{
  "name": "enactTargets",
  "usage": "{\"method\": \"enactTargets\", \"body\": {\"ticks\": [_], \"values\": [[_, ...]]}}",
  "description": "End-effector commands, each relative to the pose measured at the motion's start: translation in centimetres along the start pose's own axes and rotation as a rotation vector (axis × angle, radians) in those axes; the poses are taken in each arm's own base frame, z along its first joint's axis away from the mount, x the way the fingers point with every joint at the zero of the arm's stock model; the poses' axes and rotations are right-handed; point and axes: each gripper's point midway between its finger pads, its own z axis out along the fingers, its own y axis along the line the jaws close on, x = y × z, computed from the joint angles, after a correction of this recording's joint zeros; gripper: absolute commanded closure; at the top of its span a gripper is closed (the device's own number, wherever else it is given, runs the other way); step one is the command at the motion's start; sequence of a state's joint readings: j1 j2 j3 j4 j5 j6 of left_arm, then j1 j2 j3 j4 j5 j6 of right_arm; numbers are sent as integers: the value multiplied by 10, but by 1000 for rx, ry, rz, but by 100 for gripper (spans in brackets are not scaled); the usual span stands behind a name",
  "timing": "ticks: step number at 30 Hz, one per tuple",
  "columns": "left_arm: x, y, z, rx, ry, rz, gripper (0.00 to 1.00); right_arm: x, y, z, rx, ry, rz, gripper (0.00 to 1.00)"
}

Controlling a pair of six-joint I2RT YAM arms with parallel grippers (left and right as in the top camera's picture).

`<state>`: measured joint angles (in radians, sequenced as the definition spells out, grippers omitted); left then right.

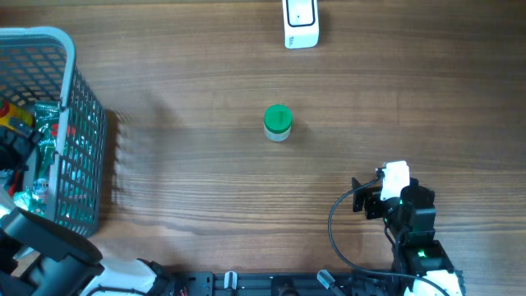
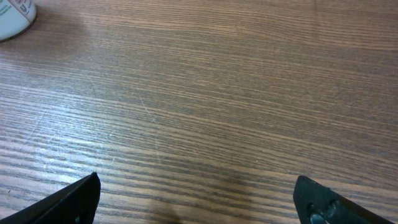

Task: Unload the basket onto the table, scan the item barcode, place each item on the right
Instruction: 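Reach the left gripper into the basket and grasp the green 3M pouch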

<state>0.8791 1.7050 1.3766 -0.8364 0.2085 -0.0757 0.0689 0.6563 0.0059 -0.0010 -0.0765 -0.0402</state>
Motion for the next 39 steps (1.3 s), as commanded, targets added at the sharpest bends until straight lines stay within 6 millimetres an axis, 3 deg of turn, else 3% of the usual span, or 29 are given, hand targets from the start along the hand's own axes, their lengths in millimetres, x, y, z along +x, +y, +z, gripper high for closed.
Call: {"method": "enactTargets", "body": {"ticks": [1,10,12,14,16,17,18,25,30,36,39], "values": [[21,-2,27,63,94,75,0,-1,-1,0,7,-5,-13,0],[44,5,71,83,220,91,0,-1,-1,0,7,-5,-13,0],[45,1,71,108,224,87,8,-1,-1,0,7,-5,-13,0],[46,2,71,108,229,85,29,-1,-1,0,7,-5,-13,0],[48,2,70,106,239,83,36,-1,-1,0,7,-5,-13,0],[49,5,70,92,245,82,30,-1,-1,0,7,-5,-13,0],[50,10,70,58,247,85,0,-1,-1,0,7,-5,-13,0],[47,28,71,-46,239,99,0,-1,-1,0,7,-5,-13,0],[34,39,73,-112,184,113,0,-1,-1,0,7,-5,-13,0],[30,35,76,-85,171,157,0,-1,-1,0,7,-5,-13,0],[37,16,82,39,194,185,0,-1,-1,0,7,-5,-13,0]]}}
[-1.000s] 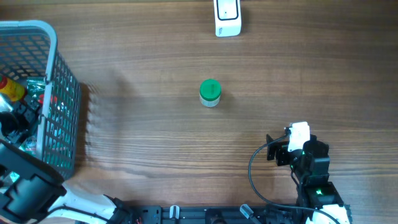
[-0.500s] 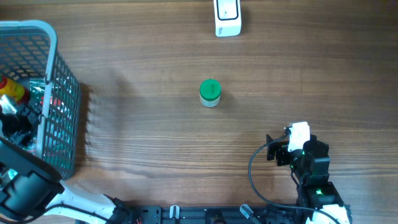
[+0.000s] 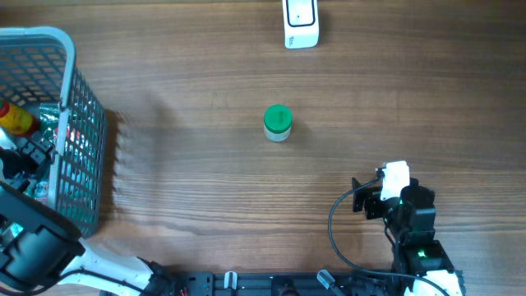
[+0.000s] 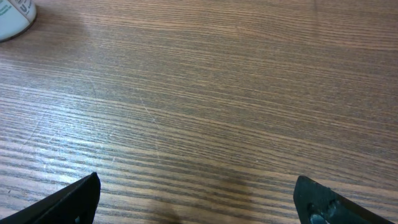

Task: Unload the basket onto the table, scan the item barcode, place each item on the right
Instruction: 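Reach the left gripper into the basket and grasp the green 3M pouch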

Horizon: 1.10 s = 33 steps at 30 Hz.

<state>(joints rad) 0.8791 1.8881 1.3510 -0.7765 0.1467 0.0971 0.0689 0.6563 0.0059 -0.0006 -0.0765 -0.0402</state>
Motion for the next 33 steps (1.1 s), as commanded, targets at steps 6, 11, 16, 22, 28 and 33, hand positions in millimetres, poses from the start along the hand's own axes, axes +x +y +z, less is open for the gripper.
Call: {"method": "enactTargets", "body": {"ticks": [6,11,16,22,28,33], "values": [[38,-36,37,249,175,9,74,-1,-1,0,7,-4,-13,0],[13,-43,-5,259,104,17,96,-1,-1,0,7,-4,-13,0],[-37,-56,-104,252,-101,-3,96,-1,-1,0,7,-4,-13,0],[-36,-79,-226,295,-368,-26,96,-1,-1,0,7,-4,-13,0],[6,-119,-314,408,-532,2,96,-1,-1,0,7,-4,-13,0],[54,-174,-367,544,-616,163,96,-1,-1,0,7,-4,-13,0]]}}
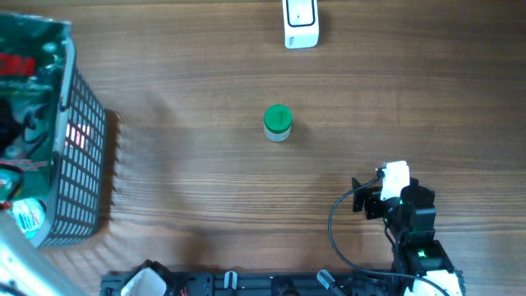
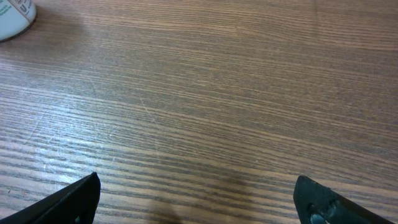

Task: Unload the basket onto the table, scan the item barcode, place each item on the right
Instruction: 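Reach the left gripper into the basket and grasp the green 3M pouch, then place the 3M pouch on the table left of the jar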

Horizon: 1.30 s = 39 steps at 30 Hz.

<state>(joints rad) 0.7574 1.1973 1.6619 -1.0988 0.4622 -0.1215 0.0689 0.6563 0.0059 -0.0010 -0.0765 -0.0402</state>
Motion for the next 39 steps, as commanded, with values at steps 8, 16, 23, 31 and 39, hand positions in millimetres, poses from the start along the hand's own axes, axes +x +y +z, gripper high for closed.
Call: {"method": "enactTargets", "body": {"ticks": [8,16,23,31,39], "values": [[47,-91,-20,171,94,-37,96,-1,-1,0,7,-5,-13,0],[127,-92,61,4,419,-153,96,-1,-1,0,7,-5,-13,1],[215,-107,124,-105,631,-165,96,-1,-1,0,7,-5,-13,0],[301,-112,178,-322,591,-200,96,-1,-1,0,7,-5,-13,0],[349,-143,196,-265,619,-100,14,-1,-1,0,7,-5,-13,0]]}}
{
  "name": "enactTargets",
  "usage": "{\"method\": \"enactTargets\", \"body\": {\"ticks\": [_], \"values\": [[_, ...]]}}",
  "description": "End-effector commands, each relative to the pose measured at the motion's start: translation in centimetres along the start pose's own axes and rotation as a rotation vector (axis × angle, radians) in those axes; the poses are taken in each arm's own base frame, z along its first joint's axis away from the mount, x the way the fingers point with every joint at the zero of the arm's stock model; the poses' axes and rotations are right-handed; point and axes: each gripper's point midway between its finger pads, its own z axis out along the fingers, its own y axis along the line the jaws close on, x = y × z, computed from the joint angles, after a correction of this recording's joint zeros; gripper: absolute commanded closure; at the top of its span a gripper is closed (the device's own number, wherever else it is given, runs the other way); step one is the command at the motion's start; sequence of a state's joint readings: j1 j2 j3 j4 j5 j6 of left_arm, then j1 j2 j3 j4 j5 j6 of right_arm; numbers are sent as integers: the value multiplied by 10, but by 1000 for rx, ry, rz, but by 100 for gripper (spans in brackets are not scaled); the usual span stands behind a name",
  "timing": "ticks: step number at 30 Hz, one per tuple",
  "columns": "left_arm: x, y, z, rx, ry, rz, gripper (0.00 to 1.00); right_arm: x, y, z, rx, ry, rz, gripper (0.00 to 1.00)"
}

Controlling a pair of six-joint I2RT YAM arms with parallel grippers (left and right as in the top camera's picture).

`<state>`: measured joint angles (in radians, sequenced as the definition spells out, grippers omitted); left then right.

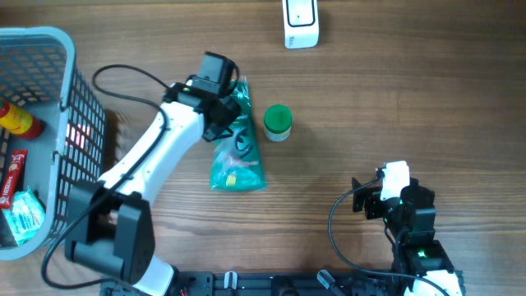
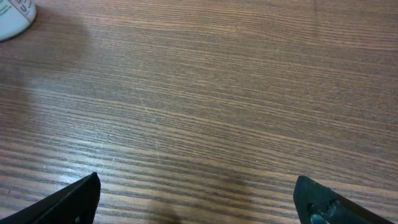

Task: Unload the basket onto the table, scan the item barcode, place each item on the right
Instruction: 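Place the 3M pouch on the table left of the jar, then reach the left gripper into the basket and grasp the Kleenex pack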

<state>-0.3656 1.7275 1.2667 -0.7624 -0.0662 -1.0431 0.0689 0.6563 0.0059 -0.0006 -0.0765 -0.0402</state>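
A green crinkly bag is out over the table, just left of a small green-lidded jar. My left gripper grips the bag's upper end, jaws shut on it; whether the lower end rests on the wood I cannot tell. The white barcode scanner stands at the far edge, above the jar. My right gripper sits near the front right, and in its wrist view the right gripper is open over bare wood with nothing between its dark fingertips. The jar's edge shows top left there.
A grey wire basket stands at the left edge, holding a red-capped bottle, a red packet and a teal packet. The left arm stretches from the front left across to the bag.
The left arm, then over the basket with the green bag lifted, now reaches to the table's middle, holding the bag beside the jar. The right arm has not moved.
The left arm was low in the basket among the packets. Later it was still in the basket, slightly shifted. Then the green bag was raised above the basket's far end. Now the bag is held by the jar; the right gripper stayed open throughout.
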Motion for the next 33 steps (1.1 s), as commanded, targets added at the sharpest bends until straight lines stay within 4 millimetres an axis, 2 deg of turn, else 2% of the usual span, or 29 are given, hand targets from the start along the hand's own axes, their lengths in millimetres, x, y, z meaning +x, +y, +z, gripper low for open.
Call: {"method": "enactTargets", "body": {"ticks": [1,4,9,13,17,20,22,25,27,30,31,32,33], "values": [[1,-1,3,-12,-31,-1,0,-1,-1,0,7,-4,-13,0],[-5,-3,-7,10,-46,-11,0,-1,-1,0,7,-4,-13,0],[-33,-5,-49,94,-139,-7,0,-1,-1,0,7,-4,-13,0],[-70,-2,-112,181,-296,9,0,-1,-1,0,7,-4,-13,0],[-104,0,-192,276,-485,32,0,-1,-1,0,7,-4,-13,0],[-128,20,-254,297,-640,-29,0,-1,-1,0,7,-4,-13,0],[-144,42,-293,286,-749,-61,0,-1,-1,0,7,-4,-13,0],[-165,91,-326,206,-876,-180,0,-1,-1,0,7,-4,-13,0],[-172,123,-332,154,-899,-275,0,-1,-1,0,7,-4,-13,0],[-179,186,-328,50,-903,-549,0,-1,-1,0,7,-4,-13,0],[-183,224,-322,-38,-897,-691,0,-1,-1,0,7,-5,-13,0],[-186,246,-312,-94,-863,-745,0,-1,-1,0,7,-4,-13,0],[-188,251,-308,-106,-846,-758,0,-1,-1,0,7,-4,-13,0]]}}
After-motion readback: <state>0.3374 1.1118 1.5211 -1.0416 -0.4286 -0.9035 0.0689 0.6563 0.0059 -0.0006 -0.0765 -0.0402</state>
